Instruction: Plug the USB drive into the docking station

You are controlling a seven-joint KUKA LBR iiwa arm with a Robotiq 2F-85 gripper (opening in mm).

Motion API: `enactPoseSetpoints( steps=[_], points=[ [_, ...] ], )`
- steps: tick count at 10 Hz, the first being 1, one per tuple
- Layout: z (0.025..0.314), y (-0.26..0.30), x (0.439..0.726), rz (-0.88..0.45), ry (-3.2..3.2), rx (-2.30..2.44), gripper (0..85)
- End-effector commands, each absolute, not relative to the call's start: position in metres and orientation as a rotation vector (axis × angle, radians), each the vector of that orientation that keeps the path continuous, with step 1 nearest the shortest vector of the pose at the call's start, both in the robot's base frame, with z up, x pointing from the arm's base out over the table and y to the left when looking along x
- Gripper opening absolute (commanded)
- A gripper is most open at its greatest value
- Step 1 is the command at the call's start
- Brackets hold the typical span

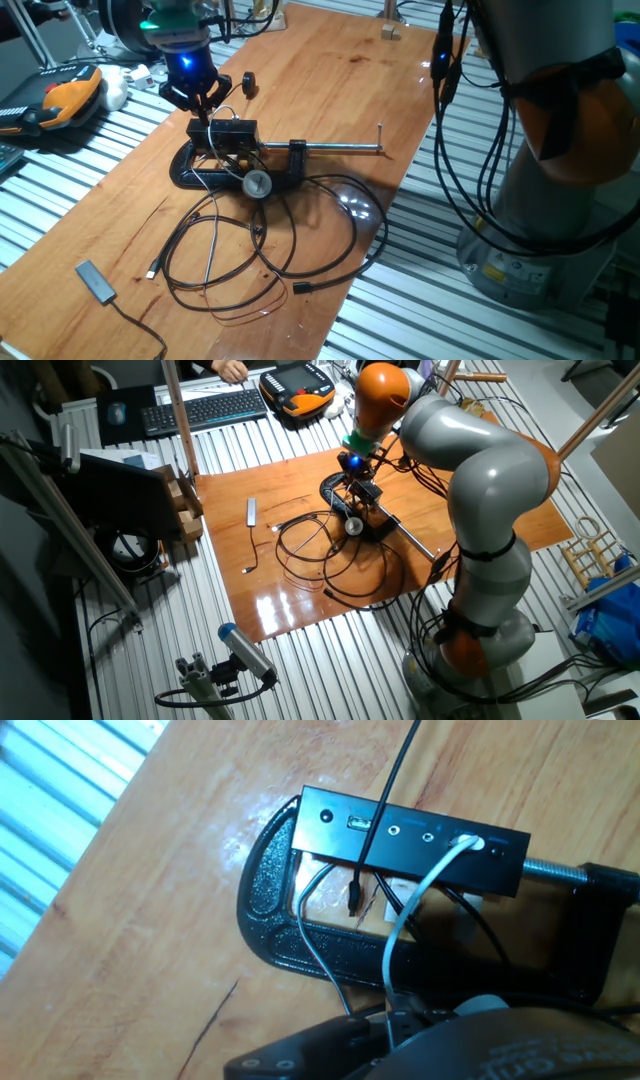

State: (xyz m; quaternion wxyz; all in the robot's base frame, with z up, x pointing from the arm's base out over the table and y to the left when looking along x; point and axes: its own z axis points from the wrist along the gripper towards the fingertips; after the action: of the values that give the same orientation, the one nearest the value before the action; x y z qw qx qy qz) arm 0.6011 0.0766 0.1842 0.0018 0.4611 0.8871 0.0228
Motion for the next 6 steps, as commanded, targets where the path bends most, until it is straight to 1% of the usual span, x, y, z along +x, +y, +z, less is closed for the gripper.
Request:
enactPoseSetpoints(
  steps=[1,3,4,5,6],
  points=[
    [0.1843,0.0765,0.6011,0.067,2.756,1.489,0.0],
    [0.1843,0.0765,0.6011,0.113,2.677,1.634,0.0],
    [0.1843,0.0765,0.6011,0.157,2.650,1.703,0.0],
    [0.1840,0.0766,0.6017,0.157,2.638,1.724,0.0],
    [0.1810,0.0788,0.6088,0.142,2.620,1.738,0.0]
  ],
)
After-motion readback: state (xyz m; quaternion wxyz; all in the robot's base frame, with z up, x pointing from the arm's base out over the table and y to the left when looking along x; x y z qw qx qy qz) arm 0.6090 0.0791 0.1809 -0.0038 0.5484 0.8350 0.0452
